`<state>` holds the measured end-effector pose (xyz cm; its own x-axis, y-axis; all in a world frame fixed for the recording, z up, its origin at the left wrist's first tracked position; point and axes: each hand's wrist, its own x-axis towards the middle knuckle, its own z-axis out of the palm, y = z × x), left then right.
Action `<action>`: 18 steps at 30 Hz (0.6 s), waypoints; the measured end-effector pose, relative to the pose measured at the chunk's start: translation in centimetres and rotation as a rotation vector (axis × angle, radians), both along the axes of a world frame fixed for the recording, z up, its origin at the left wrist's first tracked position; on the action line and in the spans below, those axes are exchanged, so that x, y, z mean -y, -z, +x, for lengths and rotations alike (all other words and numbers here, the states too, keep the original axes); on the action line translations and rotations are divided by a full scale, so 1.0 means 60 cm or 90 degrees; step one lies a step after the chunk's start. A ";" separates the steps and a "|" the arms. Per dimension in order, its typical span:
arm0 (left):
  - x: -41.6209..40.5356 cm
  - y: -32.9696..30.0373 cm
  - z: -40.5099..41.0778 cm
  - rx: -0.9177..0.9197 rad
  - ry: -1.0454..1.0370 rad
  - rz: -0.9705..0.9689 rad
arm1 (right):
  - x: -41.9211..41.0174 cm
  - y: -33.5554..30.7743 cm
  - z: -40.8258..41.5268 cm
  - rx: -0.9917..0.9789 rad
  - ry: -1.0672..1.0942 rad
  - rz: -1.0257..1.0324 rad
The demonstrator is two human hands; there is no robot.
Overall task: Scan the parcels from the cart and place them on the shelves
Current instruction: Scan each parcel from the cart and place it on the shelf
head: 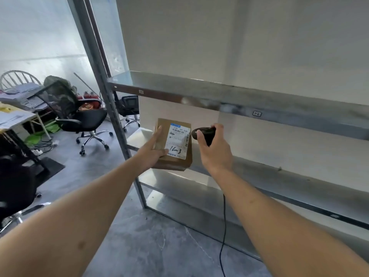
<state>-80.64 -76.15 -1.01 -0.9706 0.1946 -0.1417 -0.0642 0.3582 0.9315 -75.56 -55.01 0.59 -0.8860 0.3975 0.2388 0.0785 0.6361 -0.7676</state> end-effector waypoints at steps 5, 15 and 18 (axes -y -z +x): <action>0.019 0.019 -0.055 0.003 -0.035 0.008 | 0.028 0.024 -0.081 0.026 -0.043 0.004; 0.129 0.081 -0.200 0.067 -0.065 0.001 | 0.136 0.076 -0.243 0.072 -0.069 0.025; 0.176 0.104 -0.263 0.086 -0.043 -0.001 | 0.184 0.096 -0.300 0.085 -0.050 0.019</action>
<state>-96.43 -86.73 -7.23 -0.9534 0.1296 -0.2723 -0.2127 0.3510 0.9119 -93.53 -66.07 -5.17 -0.9388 0.3198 0.1278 0.1269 0.6662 -0.7350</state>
